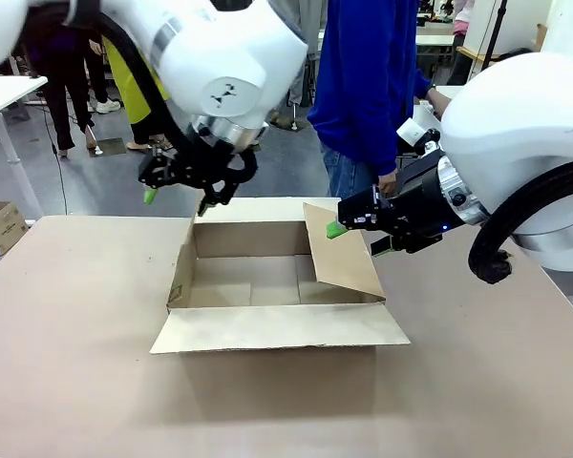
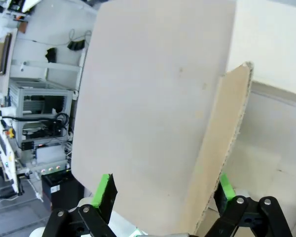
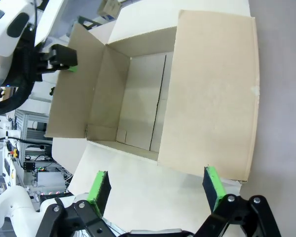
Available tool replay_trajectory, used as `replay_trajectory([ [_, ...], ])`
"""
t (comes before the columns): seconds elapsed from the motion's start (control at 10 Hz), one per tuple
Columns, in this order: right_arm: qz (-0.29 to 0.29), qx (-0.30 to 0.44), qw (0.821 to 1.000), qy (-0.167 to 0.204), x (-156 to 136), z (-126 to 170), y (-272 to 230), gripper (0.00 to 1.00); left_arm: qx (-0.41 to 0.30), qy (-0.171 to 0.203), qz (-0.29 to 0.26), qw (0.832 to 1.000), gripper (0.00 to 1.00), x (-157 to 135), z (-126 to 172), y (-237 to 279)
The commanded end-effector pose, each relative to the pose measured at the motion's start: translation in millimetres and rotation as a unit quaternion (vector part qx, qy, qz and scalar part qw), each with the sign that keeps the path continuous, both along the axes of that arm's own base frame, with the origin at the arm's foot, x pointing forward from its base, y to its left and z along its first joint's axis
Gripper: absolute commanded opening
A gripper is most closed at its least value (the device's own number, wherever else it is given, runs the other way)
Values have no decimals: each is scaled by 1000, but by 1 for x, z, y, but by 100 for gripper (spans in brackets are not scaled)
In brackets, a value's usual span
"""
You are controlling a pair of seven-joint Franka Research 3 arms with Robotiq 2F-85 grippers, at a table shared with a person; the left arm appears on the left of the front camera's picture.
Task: Pack the gift set into the box.
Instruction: Place both hands on the side flaps of the Package Box and spread them outward.
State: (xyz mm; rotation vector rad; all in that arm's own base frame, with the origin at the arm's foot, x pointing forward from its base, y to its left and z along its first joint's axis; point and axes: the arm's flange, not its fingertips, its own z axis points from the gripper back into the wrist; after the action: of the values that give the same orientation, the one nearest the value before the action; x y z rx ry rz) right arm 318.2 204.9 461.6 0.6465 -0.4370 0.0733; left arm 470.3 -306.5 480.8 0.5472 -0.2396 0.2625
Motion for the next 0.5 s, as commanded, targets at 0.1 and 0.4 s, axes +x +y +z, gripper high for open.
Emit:
replay_trajectory([
  [0.1, 0, -5, 1000, 6, 0, 4, -2, 100, -69, -1, -5, 998, 100, -9, -13, 66],
  [0.4, 0, -5, 1000, 6, 0, 4, -2, 100, -202, 8, -62, 977, 100, -20, -29, 142],
])
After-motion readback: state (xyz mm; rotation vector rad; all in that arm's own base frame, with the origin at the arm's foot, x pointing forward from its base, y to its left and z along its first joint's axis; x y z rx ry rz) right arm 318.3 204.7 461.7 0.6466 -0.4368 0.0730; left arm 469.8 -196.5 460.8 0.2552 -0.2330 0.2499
